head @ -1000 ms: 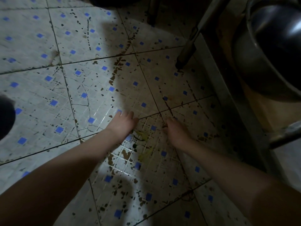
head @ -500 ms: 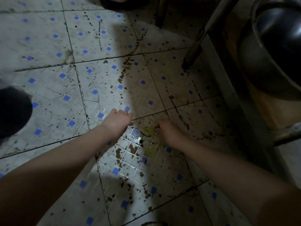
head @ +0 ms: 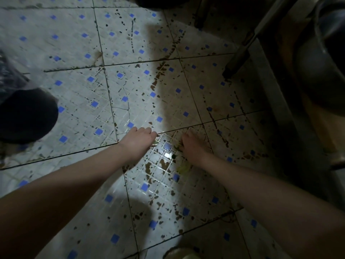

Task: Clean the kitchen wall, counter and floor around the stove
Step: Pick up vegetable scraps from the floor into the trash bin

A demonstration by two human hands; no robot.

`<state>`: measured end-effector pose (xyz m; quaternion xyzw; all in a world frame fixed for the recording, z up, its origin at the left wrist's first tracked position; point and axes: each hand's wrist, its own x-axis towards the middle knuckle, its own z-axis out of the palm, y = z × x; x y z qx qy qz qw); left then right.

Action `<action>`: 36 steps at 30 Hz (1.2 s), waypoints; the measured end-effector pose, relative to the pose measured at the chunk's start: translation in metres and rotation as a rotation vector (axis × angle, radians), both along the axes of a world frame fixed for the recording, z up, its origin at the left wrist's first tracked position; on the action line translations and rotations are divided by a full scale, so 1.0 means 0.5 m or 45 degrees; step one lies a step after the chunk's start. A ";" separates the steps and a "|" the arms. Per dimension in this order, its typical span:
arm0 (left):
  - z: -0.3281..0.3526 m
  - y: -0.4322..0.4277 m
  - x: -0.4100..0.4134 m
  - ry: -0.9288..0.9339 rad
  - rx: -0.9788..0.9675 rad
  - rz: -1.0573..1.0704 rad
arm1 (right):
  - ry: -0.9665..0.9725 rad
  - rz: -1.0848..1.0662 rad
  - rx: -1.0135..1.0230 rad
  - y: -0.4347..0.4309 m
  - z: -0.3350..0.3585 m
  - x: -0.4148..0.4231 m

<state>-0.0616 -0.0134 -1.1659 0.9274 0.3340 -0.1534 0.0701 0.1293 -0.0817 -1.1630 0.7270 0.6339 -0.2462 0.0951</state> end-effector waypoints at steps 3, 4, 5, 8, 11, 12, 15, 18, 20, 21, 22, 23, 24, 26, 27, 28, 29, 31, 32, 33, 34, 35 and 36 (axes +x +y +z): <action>0.006 -0.005 -0.007 -0.041 -0.018 -0.002 | -0.048 0.053 -0.029 -0.002 0.002 0.000; 0.008 -0.006 -0.009 -0.056 -0.022 0.002 | -0.062 0.071 -0.039 -0.005 0.002 0.000; 0.010 -0.006 -0.011 -0.066 -0.023 0.005 | -0.079 0.093 -0.047 -0.009 0.000 0.000; 0.012 0.000 -0.016 -0.082 -0.015 -0.003 | -0.105 0.145 -0.071 -0.024 -0.007 0.007; 0.011 0.003 -0.020 -0.097 0.004 -0.011 | -0.031 0.071 -0.086 -0.031 -0.013 0.022; 0.011 0.003 -0.020 -0.094 0.006 -0.014 | -0.017 0.030 -0.092 -0.032 -0.012 0.026; 0.013 -0.006 -0.009 -0.080 -0.010 -0.010 | -0.019 -0.074 -0.074 -0.042 -0.009 0.044; 0.015 -0.022 0.016 -0.066 -0.009 -0.078 | -0.042 -0.119 -0.041 -0.056 -0.001 0.059; 0.013 -0.032 0.035 -0.064 -0.023 -0.122 | -0.037 -0.139 -0.013 -0.063 0.006 0.067; 0.011 -0.036 0.044 -0.064 -0.029 -0.136 | -0.032 -0.157 -0.003 -0.065 0.010 0.071; 0.010 -0.040 0.053 -0.059 -0.034 -0.153 | -0.026 -0.173 0.009 -0.066 0.015 0.076; 0.007 -0.044 0.061 -0.051 -0.037 -0.172 | -0.023 -0.187 0.016 -0.068 0.018 0.081; 0.004 -0.047 0.069 -0.049 -0.041 -0.189 | -0.021 -0.201 0.018 -0.071 0.022 0.087; -0.001 -0.053 0.083 -0.063 -0.045 -0.213 | -0.031 -0.210 0.013 -0.079 0.025 0.101; -0.002 -0.056 0.090 -0.070 -0.040 -0.231 | -0.045 -0.210 0.008 -0.085 0.026 0.107; -0.002 -0.059 0.098 -0.072 -0.037 -0.256 | -0.056 -0.213 0.004 -0.093 0.027 0.114; -0.003 -0.062 0.106 -0.068 -0.032 -0.291 | -0.063 -0.219 0.002 -0.100 0.027 0.121; -0.005 -0.067 0.122 -0.041 -0.033 -0.362 | -0.067 -0.212 0.025 -0.115 0.026 0.133; -0.007 -0.068 0.128 -0.023 -0.046 -0.385 | -0.064 -0.205 0.046 -0.121 0.025 0.139; -0.009 -0.068 0.134 -0.005 -0.066 -0.399 | -0.061 -0.205 0.066 -0.125 0.024 0.144; -0.012 -0.069 0.138 0.003 -0.091 -0.406 | -0.060 -0.210 0.090 -0.128 0.024 0.148; -0.016 -0.071 0.142 0.010 -0.119 -0.411 | -0.055 -0.221 0.112 -0.128 0.025 0.150; -0.019 -0.074 0.145 0.017 -0.143 -0.414 | -0.041 -0.237 0.130 -0.128 0.024 0.153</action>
